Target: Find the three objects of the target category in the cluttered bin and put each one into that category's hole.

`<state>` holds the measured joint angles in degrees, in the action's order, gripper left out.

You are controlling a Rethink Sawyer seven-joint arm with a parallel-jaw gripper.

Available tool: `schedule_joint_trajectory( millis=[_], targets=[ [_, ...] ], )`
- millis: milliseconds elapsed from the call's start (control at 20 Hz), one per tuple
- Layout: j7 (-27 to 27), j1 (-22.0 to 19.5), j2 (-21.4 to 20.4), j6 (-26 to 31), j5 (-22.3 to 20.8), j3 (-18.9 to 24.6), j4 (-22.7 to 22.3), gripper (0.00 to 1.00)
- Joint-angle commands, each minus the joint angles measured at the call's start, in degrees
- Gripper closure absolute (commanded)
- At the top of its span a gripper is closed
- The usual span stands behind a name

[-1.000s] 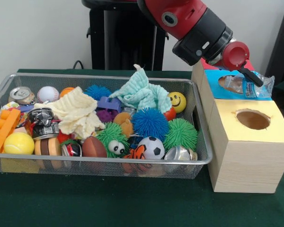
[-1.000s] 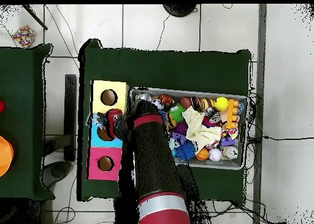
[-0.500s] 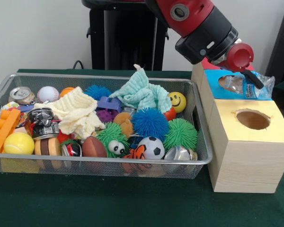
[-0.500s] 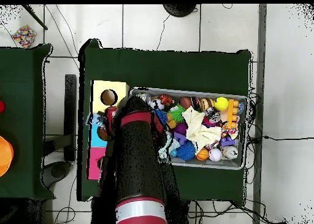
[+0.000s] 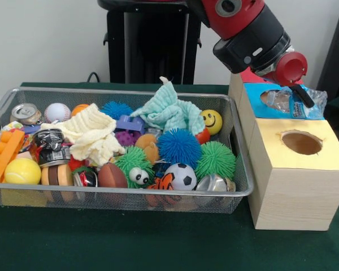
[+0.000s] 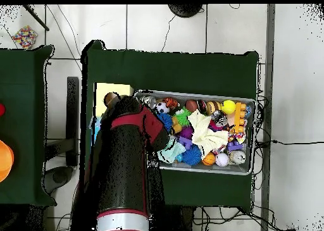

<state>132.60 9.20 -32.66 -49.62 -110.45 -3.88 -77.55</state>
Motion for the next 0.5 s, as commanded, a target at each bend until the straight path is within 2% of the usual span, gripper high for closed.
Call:
schedule_joint_trajectory(
  millis=[50,500],
  targets=[
    [12.4,0.2,13.2,4.2,-9.5,-5.8,-2.2,1.0],
    [15.6,3.6,16.4,0.0,-11.2,-9.7,0.2,1.0]
  ],
)
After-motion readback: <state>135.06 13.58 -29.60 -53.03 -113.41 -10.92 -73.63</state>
